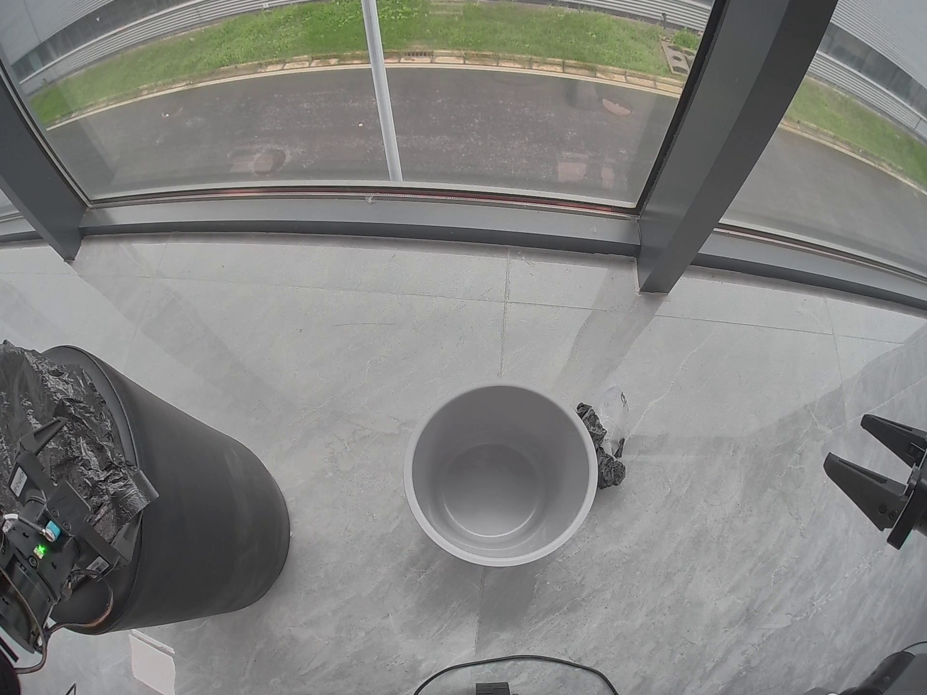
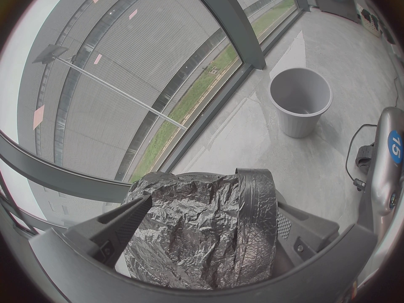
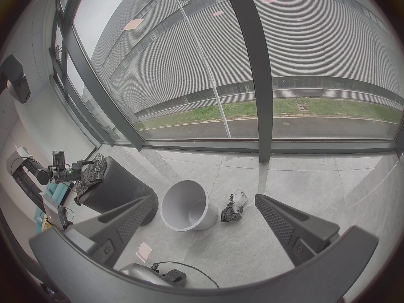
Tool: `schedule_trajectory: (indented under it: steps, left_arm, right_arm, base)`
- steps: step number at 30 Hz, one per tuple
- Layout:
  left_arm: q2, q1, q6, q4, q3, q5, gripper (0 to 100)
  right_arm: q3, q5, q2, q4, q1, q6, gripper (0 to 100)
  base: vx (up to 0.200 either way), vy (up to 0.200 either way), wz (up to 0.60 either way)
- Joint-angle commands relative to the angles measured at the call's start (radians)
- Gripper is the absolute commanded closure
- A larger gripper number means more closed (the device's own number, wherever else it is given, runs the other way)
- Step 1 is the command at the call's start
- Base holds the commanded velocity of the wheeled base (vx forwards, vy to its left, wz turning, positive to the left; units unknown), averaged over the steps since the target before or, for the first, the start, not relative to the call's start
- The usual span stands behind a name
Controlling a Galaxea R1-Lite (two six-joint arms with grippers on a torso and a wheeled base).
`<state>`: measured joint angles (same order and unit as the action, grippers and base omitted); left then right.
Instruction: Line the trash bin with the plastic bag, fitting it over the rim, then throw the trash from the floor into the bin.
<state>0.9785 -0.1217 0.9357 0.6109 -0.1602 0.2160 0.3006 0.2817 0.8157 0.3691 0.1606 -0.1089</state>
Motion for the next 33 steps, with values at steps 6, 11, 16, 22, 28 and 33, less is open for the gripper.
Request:
schedule_trajectory:
  steps: [6, 11, 16, 22, 28, 33]
  left_arm:
    - [0.019, 0.014, -0.009, 0.001, -0.01, 0.002, 0]
    - [0.029, 0.024, -0.015, 0.001, -0.015, 0.002, 100]
    - [0.034, 0.024, -0.029, 0.003, -0.021, 0.0, 100]
    - [0.037, 0.027, -0.063, 0.006, -0.055, 0.0, 100]
    - [0.042, 0.022, -0.282, 0.006, -0.144, -0.004, 100]
    - [0.058, 0.001, -0.647, 0.009, -0.26, -0.006, 100]
  right_arm:
    - [0.0, 0.001, -0.004, 0.001, 0.0, 0.0, 0]
    - [0.0, 0.001, -0.004, 0.001, 0.0, 0.0, 0]
    - [0.0, 0.001, -0.003, -0.001, 0.0, 0.0, 0]
    - [0.0, 0.001, -0.007, -0.001, 0.0, 0.0, 0]
    - [0.003, -0.001, -0.007, 0.001, 0.0, 0.0, 0]
    - [0.045, -0.001, 0.033, 0.008, 0.007, 0.006, 0]
  base:
    - [0.0, 0.0, 0.0]
    - [0.0, 0.0, 0.0]
    - [0.0, 0.0, 0.0]
    - [0.0, 0.0, 0.0]
    - [0.0, 0.0, 0.0]
    - [0.0, 0.0, 0.0]
